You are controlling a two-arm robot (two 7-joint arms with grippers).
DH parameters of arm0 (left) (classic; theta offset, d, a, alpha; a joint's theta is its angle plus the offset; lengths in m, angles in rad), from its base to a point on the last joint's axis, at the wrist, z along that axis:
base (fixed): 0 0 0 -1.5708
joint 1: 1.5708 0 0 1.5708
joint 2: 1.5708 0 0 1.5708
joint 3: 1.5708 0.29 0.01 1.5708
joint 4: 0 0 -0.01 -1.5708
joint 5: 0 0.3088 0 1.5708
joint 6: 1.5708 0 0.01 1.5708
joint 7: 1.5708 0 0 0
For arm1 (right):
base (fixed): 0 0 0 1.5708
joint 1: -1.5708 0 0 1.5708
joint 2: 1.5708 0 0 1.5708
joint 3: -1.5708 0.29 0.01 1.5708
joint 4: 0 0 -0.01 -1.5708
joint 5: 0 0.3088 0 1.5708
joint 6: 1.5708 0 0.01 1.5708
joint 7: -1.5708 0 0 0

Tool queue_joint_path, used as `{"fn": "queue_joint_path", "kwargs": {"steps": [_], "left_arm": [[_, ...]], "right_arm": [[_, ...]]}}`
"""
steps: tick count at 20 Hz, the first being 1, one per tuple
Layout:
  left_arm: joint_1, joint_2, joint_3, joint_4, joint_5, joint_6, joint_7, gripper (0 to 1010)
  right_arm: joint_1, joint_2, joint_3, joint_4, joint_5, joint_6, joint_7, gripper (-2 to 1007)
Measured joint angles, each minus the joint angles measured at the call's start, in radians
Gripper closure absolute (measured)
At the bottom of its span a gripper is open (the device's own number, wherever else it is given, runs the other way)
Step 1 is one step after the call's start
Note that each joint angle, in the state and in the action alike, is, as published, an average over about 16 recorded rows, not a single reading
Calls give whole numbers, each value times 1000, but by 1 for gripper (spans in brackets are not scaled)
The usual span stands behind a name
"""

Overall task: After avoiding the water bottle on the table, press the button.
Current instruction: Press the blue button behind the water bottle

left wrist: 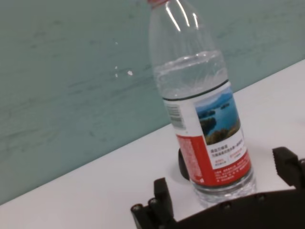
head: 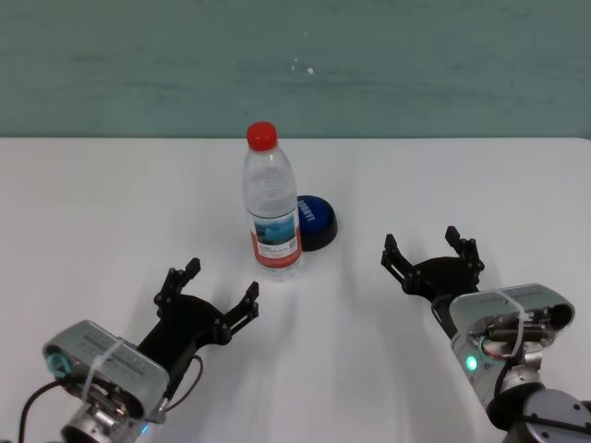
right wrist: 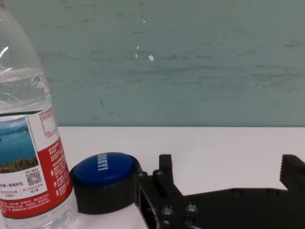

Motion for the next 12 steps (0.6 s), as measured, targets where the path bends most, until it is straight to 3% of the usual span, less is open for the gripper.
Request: {"fn": "queue_joint_path", "kwargs": {"steps": [5,12], "left_arm": [[-10,5,-7,13,17,-33,-2,10],[-12,11,-21,7,16,-41,-9,10]], "right_arm": [[0,0,0,0,0,0,0,1],[0,0,0,0,0,0,0,1]]}}
